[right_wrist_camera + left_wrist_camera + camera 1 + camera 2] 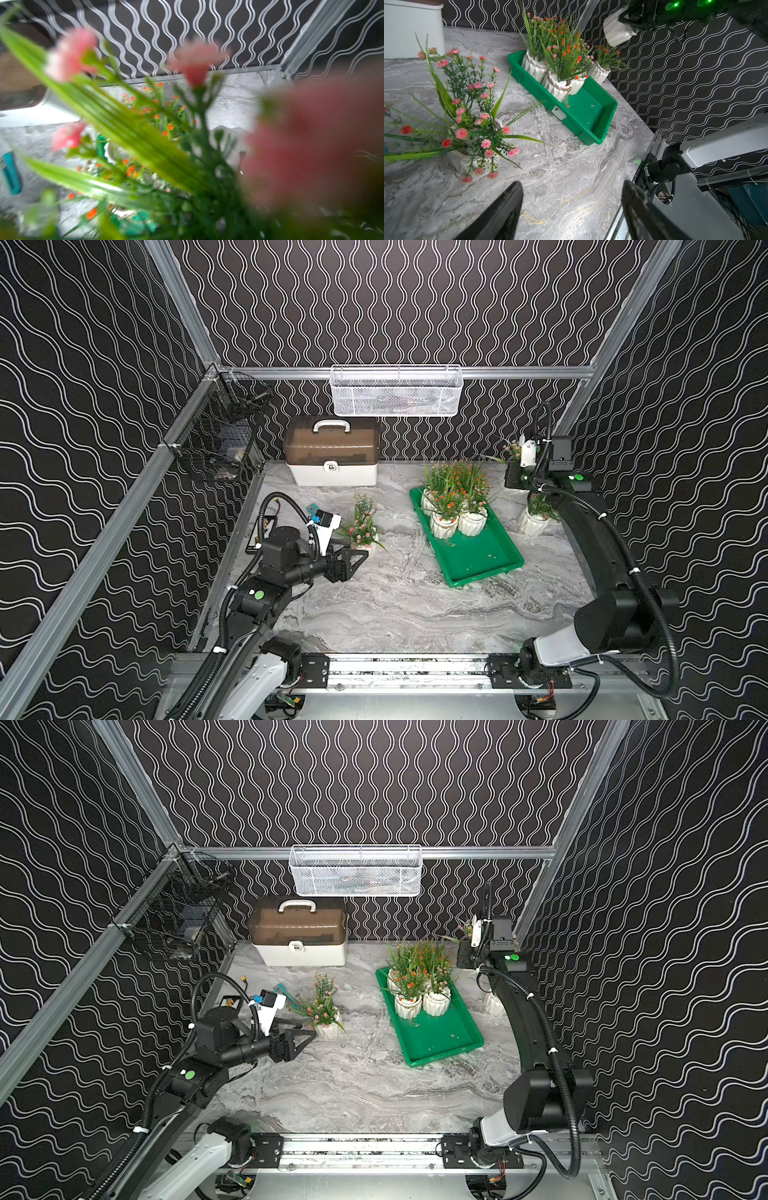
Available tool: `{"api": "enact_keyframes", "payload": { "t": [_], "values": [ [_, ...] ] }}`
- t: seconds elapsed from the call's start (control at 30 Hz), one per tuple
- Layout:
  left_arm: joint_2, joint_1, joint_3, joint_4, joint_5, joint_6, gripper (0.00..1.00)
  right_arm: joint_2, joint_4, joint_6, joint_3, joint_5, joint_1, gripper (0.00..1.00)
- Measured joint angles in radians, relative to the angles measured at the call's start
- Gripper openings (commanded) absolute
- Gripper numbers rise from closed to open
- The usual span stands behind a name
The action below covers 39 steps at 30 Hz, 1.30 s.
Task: Put the potted gypsophila into the storage box
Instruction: Place the baby's breath potted plant at the storage box.
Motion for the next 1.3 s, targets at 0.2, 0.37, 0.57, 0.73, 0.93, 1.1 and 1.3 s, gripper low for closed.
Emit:
{"api": "enact_keyframes", "payload": {
  "t": [0.2,0.37,0.57,0.73,0.93,1.1,1.3],
  "values": [
    [-0.039,0.001,-0.017,0.053,0.034,-0.007,0.78,-0.083,-0.068,0.0,-0.005,0.052,0.106,0.0],
    [-0.061,0.001,-0.018,0.083,0.059,-0.011,0.77,-0.127,-0.13,0.001,0.003,0.097,0.199,0.0],
    [-0.095,0.001,-0.025,0.119,0.085,-0.032,0.77,-0.153,-0.195,0.028,0.014,0.131,0.261,0.0],
    [-0.115,0.001,-0.03,0.132,0.089,-0.032,0.77,-0.195,-0.248,0.081,0.011,0.137,0.288,0.0],
    [-0.119,0.001,-0.031,0.135,0.089,-0.032,0.77,-0.251,-0.292,0.126,-0.029,0.136,0.319,0.0],
    [-0.119,0.001,-0.032,0.139,0.089,-0.032,0.76,-0.278,-0.31,0.133,-0.083,0.109,0.352,0.0],
    [-0.117,0.001,-0.035,0.14,0.089,-0.032,0.76,-0.273,-0.31,0.154,-0.175,0.095,0.369,0.0]
  ]
}}
